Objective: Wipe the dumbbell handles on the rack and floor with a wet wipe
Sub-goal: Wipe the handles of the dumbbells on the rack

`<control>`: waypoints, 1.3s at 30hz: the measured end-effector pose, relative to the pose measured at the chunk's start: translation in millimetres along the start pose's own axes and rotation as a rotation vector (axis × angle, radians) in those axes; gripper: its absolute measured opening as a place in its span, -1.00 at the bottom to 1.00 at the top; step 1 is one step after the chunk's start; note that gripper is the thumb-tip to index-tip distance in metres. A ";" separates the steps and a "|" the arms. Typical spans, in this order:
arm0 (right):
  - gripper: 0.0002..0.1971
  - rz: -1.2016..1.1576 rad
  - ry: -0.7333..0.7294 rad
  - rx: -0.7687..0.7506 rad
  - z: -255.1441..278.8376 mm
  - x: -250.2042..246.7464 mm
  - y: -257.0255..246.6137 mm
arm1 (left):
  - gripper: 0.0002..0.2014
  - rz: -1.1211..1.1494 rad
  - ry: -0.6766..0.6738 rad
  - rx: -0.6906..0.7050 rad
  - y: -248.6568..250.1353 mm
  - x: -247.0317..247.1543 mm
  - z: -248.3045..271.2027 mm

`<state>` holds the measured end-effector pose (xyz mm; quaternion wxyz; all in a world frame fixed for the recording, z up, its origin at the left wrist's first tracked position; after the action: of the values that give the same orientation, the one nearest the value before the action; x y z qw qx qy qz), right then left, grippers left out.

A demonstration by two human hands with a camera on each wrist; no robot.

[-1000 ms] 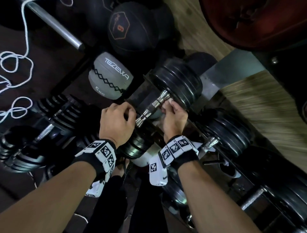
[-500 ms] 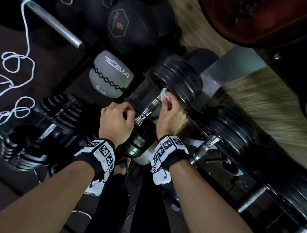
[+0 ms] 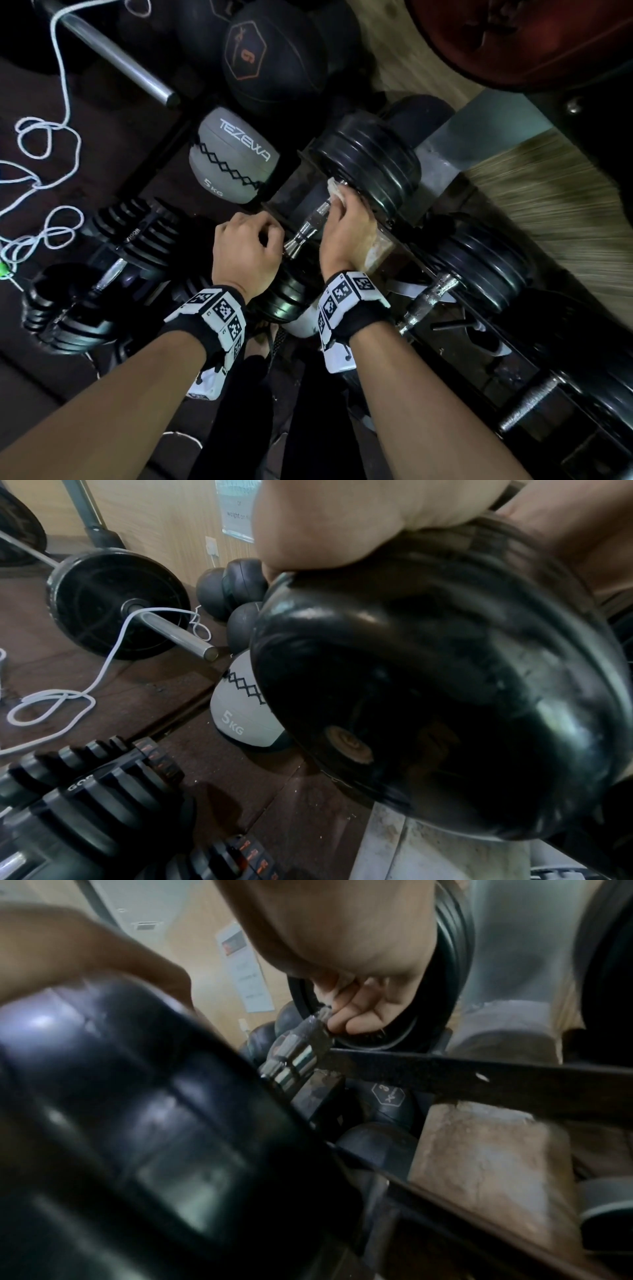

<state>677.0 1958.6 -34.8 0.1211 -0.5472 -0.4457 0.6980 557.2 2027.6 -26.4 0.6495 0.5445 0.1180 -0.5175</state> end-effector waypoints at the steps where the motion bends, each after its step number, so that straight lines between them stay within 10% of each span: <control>1: -0.74 -0.019 -0.019 0.027 -1.9 -1.3 0.2 | -0.71 -0.008 -0.004 0.002 0.3 0.1 0.1; 5: -0.80 -0.301 -0.088 0.129 8.2 -18.6 -2.6 | -0.74 -0.020 -0.113 -0.060 0.5 0.7 -13.4; 11: -0.82 -0.732 -0.070 0.296 46.0 -27.6 -11.9 | -0.84 0.152 -0.769 0.038 36.2 -25.3 -35.1; 18: -0.54 -0.199 0.218 0.239 97.7 29.0 -18.6 | -0.79 -0.018 -0.362 -0.092 37.9 -4.4 -98.4; 22: -0.54 -0.133 0.235 0.247 98.4 38.3 -11.1 | -0.84 -0.311 -0.580 0.084 77.2 19.8 -99.3; 30: -0.64 -0.147 0.234 0.216 105.0 42.8 -0.9 | -0.67 -0.258 -0.681 0.007 91.4 17.8 -95.3; 39: -0.72 -0.102 0.222 0.177 105.8 44.6 1.2 | -0.83 -0.264 -0.252 0.469 74.7 14.7 -60.1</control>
<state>568.5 1935.4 -64.6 0.2527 -0.5849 -0.3934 0.6628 648.1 2059.9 -16.0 0.4427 0.5911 -0.0166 -0.6740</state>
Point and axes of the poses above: each hand's wrist, its own z-axis away from the middle knuckle, its own x-axis out of the palm, y = z × x, the point moved 1 cm from there along -z, towards the middle knuckle, and after that the axes turned 15 degrees about -x, right-handed, at the moved point
